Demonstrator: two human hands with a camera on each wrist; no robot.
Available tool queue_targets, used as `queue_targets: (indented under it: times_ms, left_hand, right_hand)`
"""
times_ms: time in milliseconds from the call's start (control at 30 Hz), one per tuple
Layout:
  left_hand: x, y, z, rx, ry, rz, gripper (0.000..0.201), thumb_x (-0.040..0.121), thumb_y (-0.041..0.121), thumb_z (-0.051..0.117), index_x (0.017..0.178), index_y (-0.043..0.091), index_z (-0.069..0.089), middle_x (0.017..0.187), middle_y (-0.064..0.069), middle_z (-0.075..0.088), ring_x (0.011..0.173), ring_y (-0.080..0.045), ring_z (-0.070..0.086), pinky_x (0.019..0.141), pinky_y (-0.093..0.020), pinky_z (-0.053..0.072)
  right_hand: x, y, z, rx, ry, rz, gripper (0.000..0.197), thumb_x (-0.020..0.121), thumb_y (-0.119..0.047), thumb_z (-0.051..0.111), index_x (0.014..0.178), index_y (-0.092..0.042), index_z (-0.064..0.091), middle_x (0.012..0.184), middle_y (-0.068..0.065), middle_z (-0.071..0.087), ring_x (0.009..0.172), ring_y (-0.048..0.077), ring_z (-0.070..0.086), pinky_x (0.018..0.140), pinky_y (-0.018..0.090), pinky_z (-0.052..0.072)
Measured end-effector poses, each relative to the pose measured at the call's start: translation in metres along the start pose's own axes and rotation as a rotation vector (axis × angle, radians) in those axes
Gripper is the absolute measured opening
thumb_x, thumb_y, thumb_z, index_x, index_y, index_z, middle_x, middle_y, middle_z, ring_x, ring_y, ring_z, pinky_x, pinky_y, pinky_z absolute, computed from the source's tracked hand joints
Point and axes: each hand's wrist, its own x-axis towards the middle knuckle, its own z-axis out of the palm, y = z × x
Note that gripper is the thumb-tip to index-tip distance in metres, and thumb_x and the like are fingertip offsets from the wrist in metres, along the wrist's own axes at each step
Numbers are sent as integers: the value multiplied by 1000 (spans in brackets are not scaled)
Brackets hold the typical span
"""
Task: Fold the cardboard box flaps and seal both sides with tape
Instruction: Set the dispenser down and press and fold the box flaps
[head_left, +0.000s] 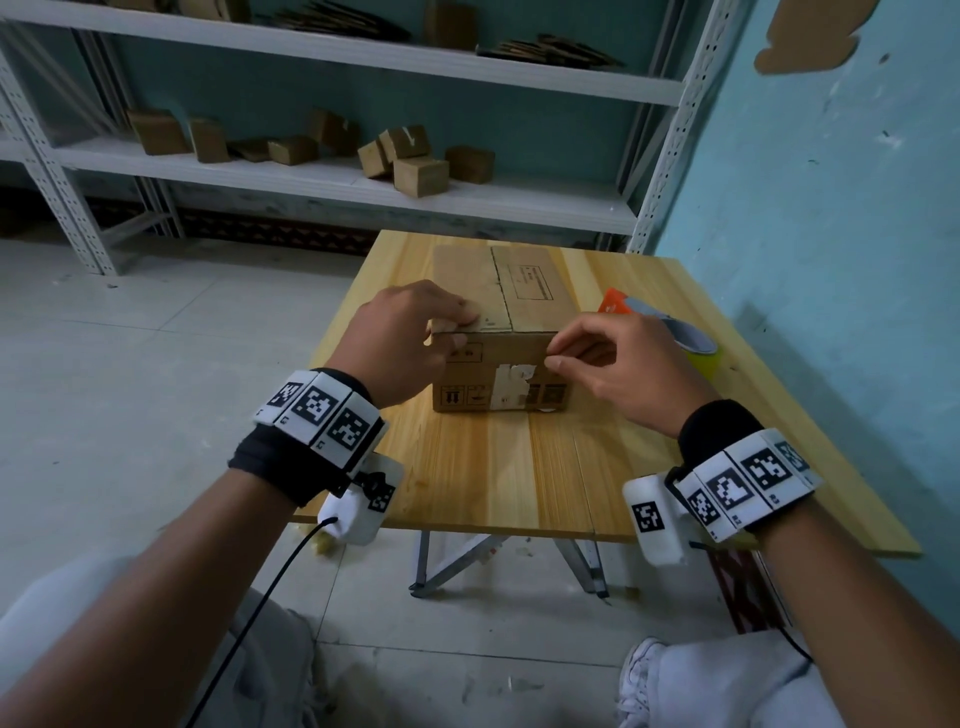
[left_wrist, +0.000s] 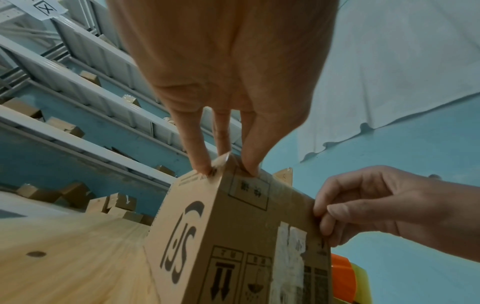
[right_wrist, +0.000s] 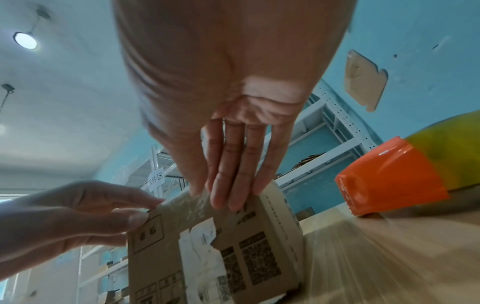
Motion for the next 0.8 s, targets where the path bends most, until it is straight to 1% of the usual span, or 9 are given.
queue_targets:
  times_ms: [200, 300, 400, 433, 500, 600, 633, 700, 800]
  left_hand:
    - [-1, -2, 1, -20, 1, 5, 30, 89, 20, 63, 119, 22, 66, 124, 7, 61, 112, -16, 56, 90, -42, 52]
    - [0, -2, 1, -16, 2, -3, 31, 89, 20, 64, 119, 23, 66, 125, 9, 61, 114, -15, 55, 91, -41, 51]
    - [0, -2, 1, -20, -1, -7, 30, 88, 20, 64, 118, 24, 66, 124, 9, 61, 114, -15, 54, 91, -41, 51]
    - [0, -2, 1, -22, 0, -9, 30, 88, 20, 64, 118, 24, 67, 124, 9, 61, 114, -16, 55, 90, -41, 51]
    - [0, -2, 1, -25, -1, -12, 30, 88, 20, 64, 118, 25, 66, 124, 9, 61, 113, -16, 54, 89, -40, 52]
    - [0, -1, 1, -28, -3, -7, 30, 88, 20, 64, 119, 24, 66, 124, 9, 61, 113, -16, 55, 89, -39, 52]
    - [0, -1, 1, -30, 0, -7, 30, 88, 20, 64, 118, 24, 66, 124, 8, 61, 114, -16, 55, 89, -39, 52]
    - [0, 0, 0, -30, 2, -5, 30, 89, 19, 64, 118, 23, 67, 124, 8, 61, 114, -15, 55, 90, -39, 52]
    - [1, 0, 0, -27, -4, -7, 31, 89, 20, 64, 119, 23, 66, 126, 8, 60, 116, -16, 54, 93, -41, 50]
  right_hand:
    - [0, 3, -6, 228, 27, -60, 6, 89, -14, 69, 94, -11, 70, 87, -3, 72, 85, 8, 69, 81, 24, 56]
    - [1, 4, -7, 334, 35, -84, 9, 91, -7, 64, 99, -6, 68, 91, 2, 72, 89, 13, 69, 85, 27, 55]
    - [4, 9, -12, 422, 122, -38, 16, 93, -1, 59, 106, -6, 65, 100, 4, 70, 90, 15, 70, 86, 29, 56]
    - [5, 12, -14, 413, 157, -12, 19, 93, 0, 58, 109, -8, 64, 105, 3, 69, 90, 13, 70, 87, 29, 56]
    - [6, 20, -19, 262, 172, -4, 31, 92, 2, 58, 116, -17, 63, 118, -3, 63, 92, 7, 69, 87, 24, 56]
    - [4, 29, -17, -5, 15, -42, 53, 88, 2, 63, 128, -31, 58, 136, -12, 50, 107, 0, 59, 93, 15, 48]
    - [3, 31, -15, -38, -22, -55, 55, 87, 0, 66, 130, -32, 58, 139, -14, 49, 113, 2, 56, 98, 17, 46]
    - [3, 31, -12, -44, -17, -79, 51, 84, -8, 71, 130, -27, 60, 139, -12, 52, 118, 5, 55, 102, 22, 44]
    - [4, 29, -10, -2, 47, -104, 44, 82, -12, 75, 124, -20, 65, 132, -5, 60, 110, 4, 59, 93, 11, 46]
